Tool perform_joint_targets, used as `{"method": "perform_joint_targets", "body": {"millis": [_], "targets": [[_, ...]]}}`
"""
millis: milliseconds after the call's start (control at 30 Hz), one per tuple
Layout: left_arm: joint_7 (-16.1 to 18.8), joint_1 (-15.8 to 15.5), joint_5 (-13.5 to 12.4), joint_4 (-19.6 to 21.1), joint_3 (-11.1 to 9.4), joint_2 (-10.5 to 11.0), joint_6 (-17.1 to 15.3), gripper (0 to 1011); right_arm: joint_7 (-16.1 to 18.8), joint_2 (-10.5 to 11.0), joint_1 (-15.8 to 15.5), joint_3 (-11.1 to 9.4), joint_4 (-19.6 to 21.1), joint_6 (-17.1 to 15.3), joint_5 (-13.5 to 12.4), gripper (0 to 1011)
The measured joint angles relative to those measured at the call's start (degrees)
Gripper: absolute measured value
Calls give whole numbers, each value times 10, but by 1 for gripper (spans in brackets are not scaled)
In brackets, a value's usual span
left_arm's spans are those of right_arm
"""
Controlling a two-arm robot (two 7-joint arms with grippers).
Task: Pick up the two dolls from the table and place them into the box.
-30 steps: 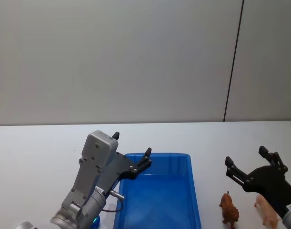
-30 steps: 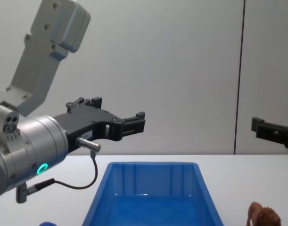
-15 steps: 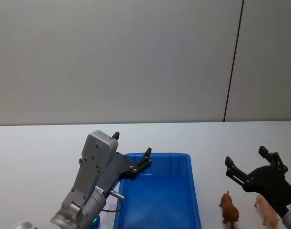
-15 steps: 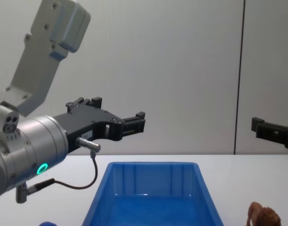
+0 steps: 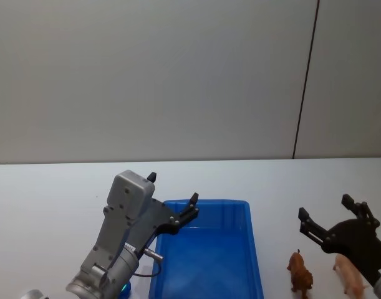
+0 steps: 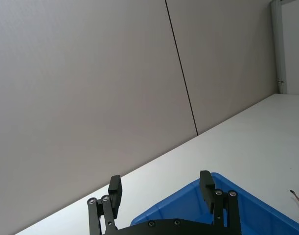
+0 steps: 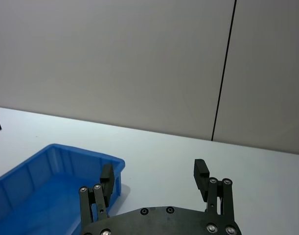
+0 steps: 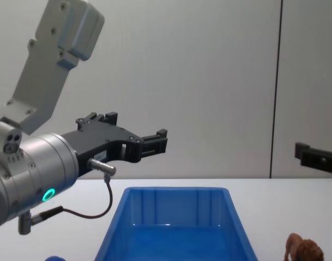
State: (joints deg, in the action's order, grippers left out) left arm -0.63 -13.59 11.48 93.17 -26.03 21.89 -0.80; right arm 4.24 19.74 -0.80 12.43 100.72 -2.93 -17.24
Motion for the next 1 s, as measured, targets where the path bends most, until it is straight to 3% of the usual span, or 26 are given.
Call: {"method": "perform_joint_targets", "body": {"millis": [567,1000], "targets": [[0,0,0,0,0,0,0,1001,26,50,-26,-38,-24,-56,-52,1001],[0,0,0,0,0,0,0,1001,46,70,-42,-52,-49,-97,-75,1001]]}}
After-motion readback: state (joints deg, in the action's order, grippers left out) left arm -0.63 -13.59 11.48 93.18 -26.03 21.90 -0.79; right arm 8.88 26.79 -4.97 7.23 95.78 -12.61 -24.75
